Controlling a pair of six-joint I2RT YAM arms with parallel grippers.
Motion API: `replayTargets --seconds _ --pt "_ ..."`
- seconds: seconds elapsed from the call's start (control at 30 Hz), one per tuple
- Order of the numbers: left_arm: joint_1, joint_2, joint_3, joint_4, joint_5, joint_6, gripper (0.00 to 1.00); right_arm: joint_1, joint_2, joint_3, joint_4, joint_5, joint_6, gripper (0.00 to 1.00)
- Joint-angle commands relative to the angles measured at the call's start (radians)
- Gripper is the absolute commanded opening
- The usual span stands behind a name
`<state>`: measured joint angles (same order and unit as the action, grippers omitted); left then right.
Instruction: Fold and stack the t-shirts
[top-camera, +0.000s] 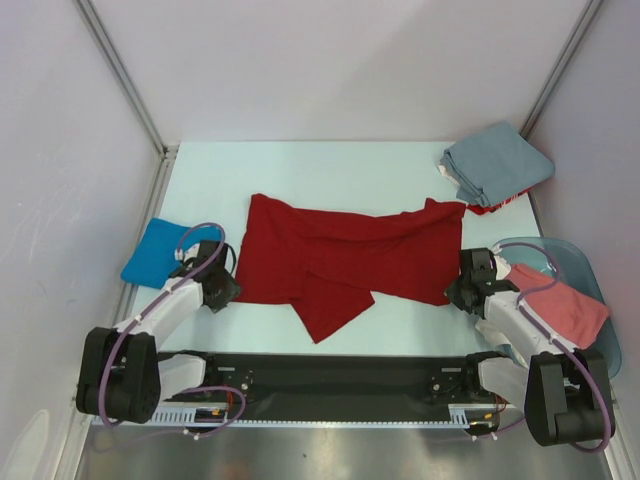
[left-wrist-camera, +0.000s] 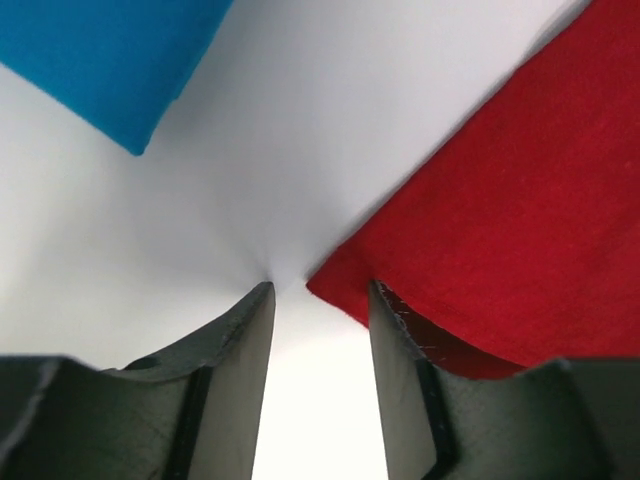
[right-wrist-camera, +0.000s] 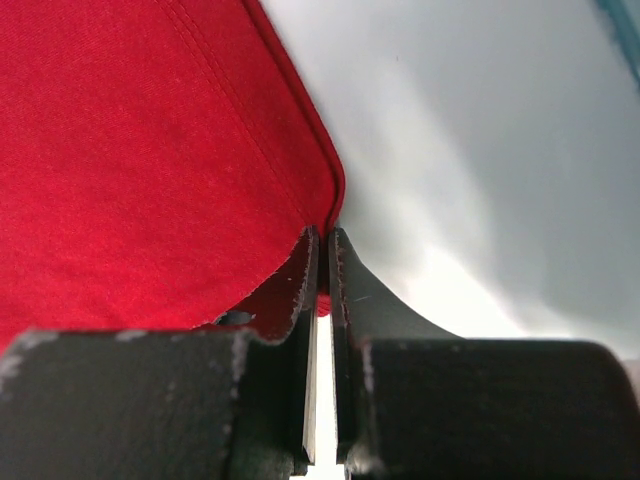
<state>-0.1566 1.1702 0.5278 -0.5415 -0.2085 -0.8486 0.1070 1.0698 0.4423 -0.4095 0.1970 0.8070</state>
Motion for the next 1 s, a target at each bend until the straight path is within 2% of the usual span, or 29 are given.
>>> replayTargets --seconds 0.0,0.07,0.3,0.37,0.4,0.53,0.7,0.8,0.93,0.97 --pt "-0.006 0.049 -0.006 0.048 0.032 -0.021 0.47 -0.006 -0.018 -0.004 0.015 -0.007 -0.017 0.03" --pt "-0.008 0.065 -0.009 0.066 0.038 -0.023 0.42 -0.007 -0.019 -0.004 0.015 -0.007 -0.017 0.03" --pt "-0.023 0.086 -0.009 0.08 0.054 -0.032 0.35 -0.007 -0.019 -0.005 0.017 -0.008 -0.019 0.03" --pt "-0.029 0.079 -0.012 0.075 0.052 -0.033 0.3 -0.009 -0.018 -0.004 0.018 -0.008 -0.017 0.03" --pt "-0.029 0.062 -0.015 0.075 0.05 -0.035 0.26 -0.009 -0.019 -0.004 0.017 -0.008 -0.02 0.03" --pt "-0.029 0.014 0.001 0.054 0.043 -0.032 0.01 -0.007 -0.022 -0.001 0.017 -0.013 -0.028 0.0" --pt "-0.029 -0.024 0.081 -0.008 0.047 0.0 0.0 -0.009 -0.03 0.044 -0.014 -0.039 -0.048 0.0" --pt "-0.018 -0.029 0.187 -0.044 0.041 0.013 0.0 -0.009 -0.041 0.156 -0.051 -0.065 -0.074 0.0" --pt "0.035 0.014 0.469 -0.127 0.089 0.037 0.0 -0.012 -0.027 0.373 -0.097 -0.123 -0.147 0.0" --pt "0.046 0.038 0.53 -0.144 0.098 0.04 0.0 -0.013 -0.019 0.476 -0.107 -0.146 -0.153 0.0"
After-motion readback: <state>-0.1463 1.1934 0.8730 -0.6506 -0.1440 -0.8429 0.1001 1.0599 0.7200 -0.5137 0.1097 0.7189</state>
